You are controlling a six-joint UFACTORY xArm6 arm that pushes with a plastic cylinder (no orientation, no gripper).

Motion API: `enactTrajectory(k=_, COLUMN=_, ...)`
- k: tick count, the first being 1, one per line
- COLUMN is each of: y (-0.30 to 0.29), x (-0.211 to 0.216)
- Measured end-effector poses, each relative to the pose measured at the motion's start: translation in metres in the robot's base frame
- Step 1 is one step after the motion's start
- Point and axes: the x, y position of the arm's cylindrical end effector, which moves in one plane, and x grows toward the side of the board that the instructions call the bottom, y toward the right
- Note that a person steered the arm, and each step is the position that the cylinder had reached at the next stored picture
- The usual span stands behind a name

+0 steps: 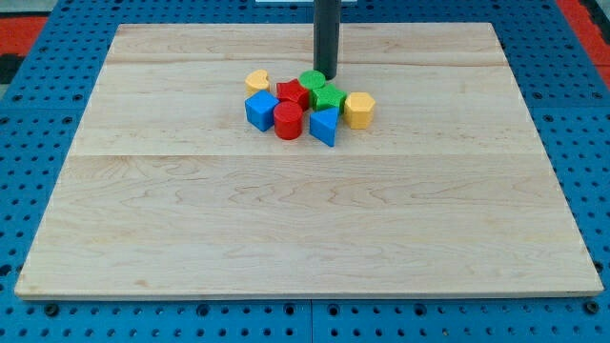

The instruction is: Push yellow heart to the right side of the blue cube

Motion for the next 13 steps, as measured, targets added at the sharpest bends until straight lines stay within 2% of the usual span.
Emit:
enactTrajectory(k=2, y=-0.001, x=0.011)
enactTrajectory(k=4, y=-0.012, x=-0.036)
enactTrajectory(k=5, y=-0.037, x=-0.041)
enactTrajectory(k=7, y=-0.109, x=-0.023)
enactTrajectory(k=13, y=-0.093, x=0.009)
